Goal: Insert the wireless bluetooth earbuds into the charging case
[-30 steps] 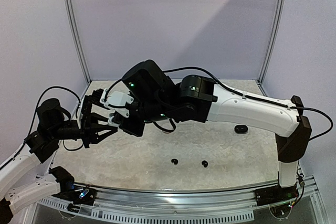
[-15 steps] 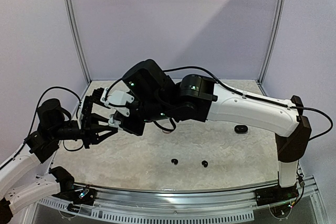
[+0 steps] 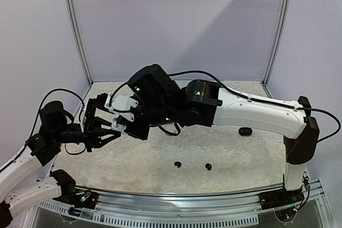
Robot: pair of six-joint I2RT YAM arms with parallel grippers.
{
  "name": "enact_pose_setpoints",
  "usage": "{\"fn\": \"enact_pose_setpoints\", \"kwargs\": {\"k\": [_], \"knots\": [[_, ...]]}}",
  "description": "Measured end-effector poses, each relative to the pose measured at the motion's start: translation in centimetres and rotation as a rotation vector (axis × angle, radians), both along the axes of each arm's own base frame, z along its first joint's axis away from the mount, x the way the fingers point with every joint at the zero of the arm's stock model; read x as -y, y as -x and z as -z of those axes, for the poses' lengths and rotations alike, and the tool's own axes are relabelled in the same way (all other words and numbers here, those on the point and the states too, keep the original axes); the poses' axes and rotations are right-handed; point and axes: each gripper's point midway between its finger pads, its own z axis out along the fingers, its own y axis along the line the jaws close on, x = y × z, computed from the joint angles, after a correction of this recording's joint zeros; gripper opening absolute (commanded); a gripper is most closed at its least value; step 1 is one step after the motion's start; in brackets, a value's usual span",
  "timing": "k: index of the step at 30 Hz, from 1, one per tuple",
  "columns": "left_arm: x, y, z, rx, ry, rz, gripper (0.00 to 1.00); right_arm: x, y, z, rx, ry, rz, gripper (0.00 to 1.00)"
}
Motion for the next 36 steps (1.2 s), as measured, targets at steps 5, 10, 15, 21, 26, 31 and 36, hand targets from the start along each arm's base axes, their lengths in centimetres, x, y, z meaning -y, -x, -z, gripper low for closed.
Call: {"fn": "enact_pose_setpoints", "kwargs": {"k": [5,10,15,21,26,31,36], "knots": [[0.09,0.25,0.07,0.024,-0.008,0.017,0.0,0.27,0.35,0.02,-0.008,-0.009,-0.013,0.13],[0.13,0.42,0.08,0.048,-0.014,0.03,0.0,0.18,0.51,0.03,-0.017,-0.015,-0.016,0.15],[0.13,0.44,0.07,0.058,-0.017,0.032,0.0,0.19,0.58,0.06,-0.022,-0.016,-0.014,0.18],[0.12,0.48,0.28,0.054,-0.023,0.033,0.0,0.21,0.61,0.35,-0.028,-0.007,-0.01,0.08],[0.12,0.59,0.37,0.049,-0.025,0.038,0.0,0.24,0.63,0.36,-0.033,-0.006,-0.011,0.03],[0.08,0.49,0.5,0.041,-0.029,0.03,0.0,0.29,0.7,0.47,-0.036,-0.001,-0.014,0.01],[0.05,0.27,0.47,0.003,-0.018,0.011,0.0,0.33,0.52,0.46,-0.034,-0.001,-0.01,0.0]]}}
